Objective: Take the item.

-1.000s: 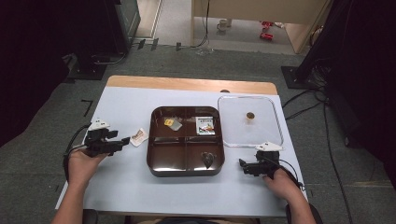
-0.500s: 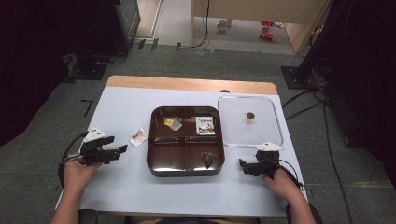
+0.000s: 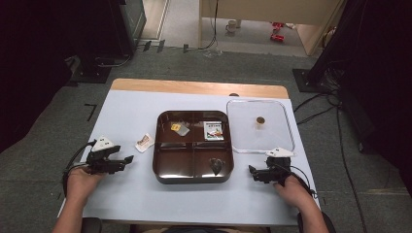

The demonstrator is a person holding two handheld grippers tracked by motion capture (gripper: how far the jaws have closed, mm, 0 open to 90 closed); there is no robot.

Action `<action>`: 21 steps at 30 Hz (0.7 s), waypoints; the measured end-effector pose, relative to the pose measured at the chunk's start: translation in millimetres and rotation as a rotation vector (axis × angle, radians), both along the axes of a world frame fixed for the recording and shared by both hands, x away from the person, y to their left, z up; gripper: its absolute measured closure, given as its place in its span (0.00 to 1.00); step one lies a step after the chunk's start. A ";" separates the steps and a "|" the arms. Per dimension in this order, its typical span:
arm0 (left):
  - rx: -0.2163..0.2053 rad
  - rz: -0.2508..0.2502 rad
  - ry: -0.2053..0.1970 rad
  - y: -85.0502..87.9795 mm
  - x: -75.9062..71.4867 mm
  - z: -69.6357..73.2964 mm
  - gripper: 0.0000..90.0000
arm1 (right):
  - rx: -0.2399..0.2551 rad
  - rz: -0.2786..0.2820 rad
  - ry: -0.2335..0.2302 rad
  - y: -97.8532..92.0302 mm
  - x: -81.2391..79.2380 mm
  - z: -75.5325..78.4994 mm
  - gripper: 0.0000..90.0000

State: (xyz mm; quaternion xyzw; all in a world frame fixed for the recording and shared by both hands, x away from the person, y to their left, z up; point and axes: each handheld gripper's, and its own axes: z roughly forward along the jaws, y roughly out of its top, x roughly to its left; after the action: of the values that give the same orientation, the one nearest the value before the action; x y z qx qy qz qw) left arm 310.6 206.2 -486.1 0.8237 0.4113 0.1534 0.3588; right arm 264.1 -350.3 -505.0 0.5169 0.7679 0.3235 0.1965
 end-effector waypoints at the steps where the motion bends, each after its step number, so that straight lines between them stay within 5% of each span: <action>1: 0.016 -0.006 0.019 -2.6 -0.4 -3.4 0.32 | 0.000 0.000 0.000 0.0 0.0 0.0 0.00; 5: 0.042 -0.019 -0.010 -7.0 -5.0 -5.6 0.28 | -0.001 0.000 0.000 0.1 -0.1 0.0 0.00; 8: 0.010 -0.017 -0.022 -6.7 -7.1 -9.4 0.20 | -0.001 0.000 0.000 0.1 0.0 0.0 0.00; 21: 0.023 -0.012 -0.027 -8.8 -7.8 -9.9 0.20 | -0.001 0.000 0.000 0.1 0.0 0.0 0.00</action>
State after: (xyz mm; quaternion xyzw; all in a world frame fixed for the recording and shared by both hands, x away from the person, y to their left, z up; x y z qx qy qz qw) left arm 302.8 197.3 -495.9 0.8281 0.3996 0.1670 0.3560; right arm 264.1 -350.2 -505.0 0.5169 0.7679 0.3232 0.1966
